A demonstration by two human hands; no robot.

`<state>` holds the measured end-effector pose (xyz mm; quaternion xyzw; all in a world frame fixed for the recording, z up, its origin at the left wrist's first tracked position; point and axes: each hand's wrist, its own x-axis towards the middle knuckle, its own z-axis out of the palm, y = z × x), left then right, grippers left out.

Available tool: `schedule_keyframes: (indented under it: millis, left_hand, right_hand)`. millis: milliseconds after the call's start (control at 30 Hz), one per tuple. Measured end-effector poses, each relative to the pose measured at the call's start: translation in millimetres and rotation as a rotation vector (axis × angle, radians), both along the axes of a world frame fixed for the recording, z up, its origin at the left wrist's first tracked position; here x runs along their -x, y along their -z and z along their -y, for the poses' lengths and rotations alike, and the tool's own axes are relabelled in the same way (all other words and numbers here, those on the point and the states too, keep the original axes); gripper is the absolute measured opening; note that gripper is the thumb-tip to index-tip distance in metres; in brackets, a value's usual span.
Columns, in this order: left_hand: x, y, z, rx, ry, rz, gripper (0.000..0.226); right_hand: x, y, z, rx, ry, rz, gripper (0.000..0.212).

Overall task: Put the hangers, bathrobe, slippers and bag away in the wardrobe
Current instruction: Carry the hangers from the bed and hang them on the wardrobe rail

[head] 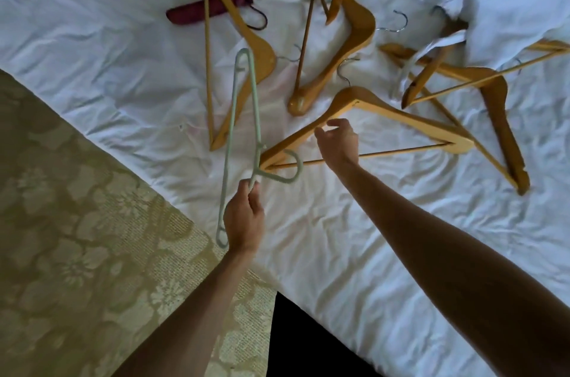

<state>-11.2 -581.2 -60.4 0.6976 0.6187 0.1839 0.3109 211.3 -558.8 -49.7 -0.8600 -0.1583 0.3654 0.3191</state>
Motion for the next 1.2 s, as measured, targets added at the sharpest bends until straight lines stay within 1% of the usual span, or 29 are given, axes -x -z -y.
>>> schedule_keyframes:
  millis: [67, 100, 167, 233, 333, 367, 400, 433, 500, 533, 633, 700, 767, 833, 933, 1000, 1100, 1200]
  left_hand:
    - [0.2, 2.9, -15.7, 0.070, -0.026, 0.058, 0.023]
    - [-0.5, 5.1, -21.7, 0.107, -0.035, 0.083, 0.023]
    - [-2.3, 9.7, -29.6, 0.161, -0.049, 0.115, 0.025]
    - [-4.9, 10.8, -33.8, 0.177, -0.070, 0.148, 0.029]
    - [-7.3, 7.1, -36.2, 0.196, -0.110, 0.178, 0.032]
    - [-7.1, 3.1, -35.3, 0.212, -0.126, 0.180, 0.032]
    - [-7.5, -3.7, -34.1, 0.232, -0.139, 0.184, 0.032]
    - [-7.9, -11.8, -31.9, 0.253, -0.140, 0.186, 0.032]
    - [-8.8, -30.1, -25.1, 0.310, -0.120, 0.196, 0.031]
    - [-9.5, -40.5, -21.4, 0.338, -0.115, 0.209, 0.030]
    - [-12.8, -79.4, -8.3, 0.358, -0.103, 0.259, 0.031]
    - [-17.4, -109.5, 1.4, 0.400, -0.102, 0.282, 0.030]
    - [-21.1, -138.3, 13.2, 0.442, -0.114, 0.311, 0.028]
    - [-23.2, -165.7, 25.8, 0.456, -0.121, 0.347, 0.027]
    - [-23.1, -206.7, 46.7, 0.469, -0.150, 0.392, 0.029]
    - [-21.0, -237.4, 61.4, 0.483, -0.189, 0.470, 0.029]
    - [-13.0, -283.9, 82.9, 0.545, -0.233, 0.611, 0.026]
    - [2.5, -325.2, 102.3, 0.536, -0.237, 0.686, 0.024]
  right_hand:
    - [8.3, 13.3, -17.5, 0.084, 0.067, -0.114, 0.058]
    - [11.3, 22.2, -25.9, 0.096, 0.097, -0.152, 0.065]
    - [14.1, 41.2, -39.2, 0.093, 0.158, -0.166, 0.070]
    - [17.1, 48.3, -48.2, 0.078, 0.231, -0.191, 0.062]
    - [25.8, 35.8, -45.6, 0.055, 0.281, -0.233, 0.031]
    - [30.3, 29.5, -37.9, 0.065, 0.297, -0.235, 0.026]
    - [35.5, 20.3, -26.8, 0.067, 0.306, -0.236, 0.025]
    - [41.0, 10.9, -12.4, 0.073, 0.314, -0.229, 0.029]
    - [52.8, -12.0, 21.0, 0.110, 0.310, -0.178, 0.044]
    - [57.2, -22.2, 40.3, 0.126, 0.299, -0.154, 0.046]
    - [69.5, -70.1, 98.0, 0.116, 0.267, -0.088, 0.038]
    - [72.7, -108.2, 130.0, 0.059, 0.226, -0.100, 0.029]
    - [71.4, -142.6, 156.0, -0.009, 0.119, -0.109, 0.019]
    - [66.5, -178.6, 173.0, -0.059, 0.008, -0.111, 0.014]
    - [57.0, -225.3, 186.1, -0.132, -0.094, -0.143, 0.026]
    - [51.7, -255.6, 188.3, -0.184, -0.146, -0.202, 0.032]
    - [53.6, -297.0, 191.3, -0.254, -0.289, -0.276, 0.036]
    - [66.5, -335.8, 191.7, -0.337, -0.422, -0.309, 0.036]
